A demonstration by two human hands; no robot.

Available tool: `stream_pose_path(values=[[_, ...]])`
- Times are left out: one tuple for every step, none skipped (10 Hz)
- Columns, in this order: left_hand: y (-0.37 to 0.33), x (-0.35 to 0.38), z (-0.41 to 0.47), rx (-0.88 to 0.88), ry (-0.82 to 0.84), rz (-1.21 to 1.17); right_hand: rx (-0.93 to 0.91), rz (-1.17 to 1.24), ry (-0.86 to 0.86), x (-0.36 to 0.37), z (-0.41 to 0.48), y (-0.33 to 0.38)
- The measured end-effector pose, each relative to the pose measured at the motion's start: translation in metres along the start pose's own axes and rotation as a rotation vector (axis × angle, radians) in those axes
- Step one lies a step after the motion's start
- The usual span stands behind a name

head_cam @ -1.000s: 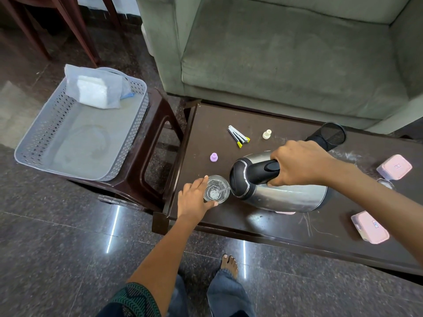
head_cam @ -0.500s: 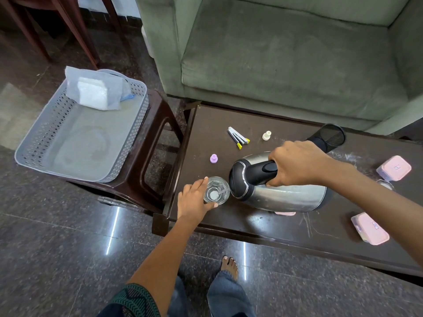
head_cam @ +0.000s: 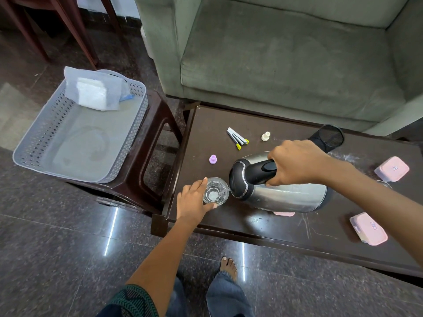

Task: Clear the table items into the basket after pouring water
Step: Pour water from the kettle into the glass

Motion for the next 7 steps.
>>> stream_pose_path(values=[[0.0002,0.0002,0.0,-0.003,0.0,0.007,-0.001,0.0,-0.003,-0.0012,0.0004,0.0005],[0.0005,0.0003,0.0003,-0.004,0.002,0.006,0.002,-0.002,0.002,-0.001,0.0013,0.0008],[0.0004,0.0005,0.0002,-0.002,0.0,-0.001,0.005,-0.004,0.007,-0.0013,0.0029,0.0009],[0.0005,0.0,0.0004,0.002,-0.004,0.002,0.003,-0.014,0.002,-0.0023,0.0047,0.0013],[0.0008,0.0001,0.0002,0.004,-0.002,0.004,0.007,-0.025,-0.003,-0.0027,0.0065,0.0014],[0.0008,0.0,0.0003,0.004,-0.002,0.003,0.019,-0.036,0.003,-0.003,0.0074,0.0014],[0.0007,-0.0001,0.0009,0.006,0.001,0.002,0.025,-0.033,0.015,-0.0028,0.0078,0.0015]])
Point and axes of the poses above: each hand's wrist, its own z-axis towards the middle knuckle, its own x-axis out of the palm, y = z × x, the point moved 5 cm from there along z, towards the middle knuckle, and after that the axes turned 11 degrees about y, right-handed, at the moved point
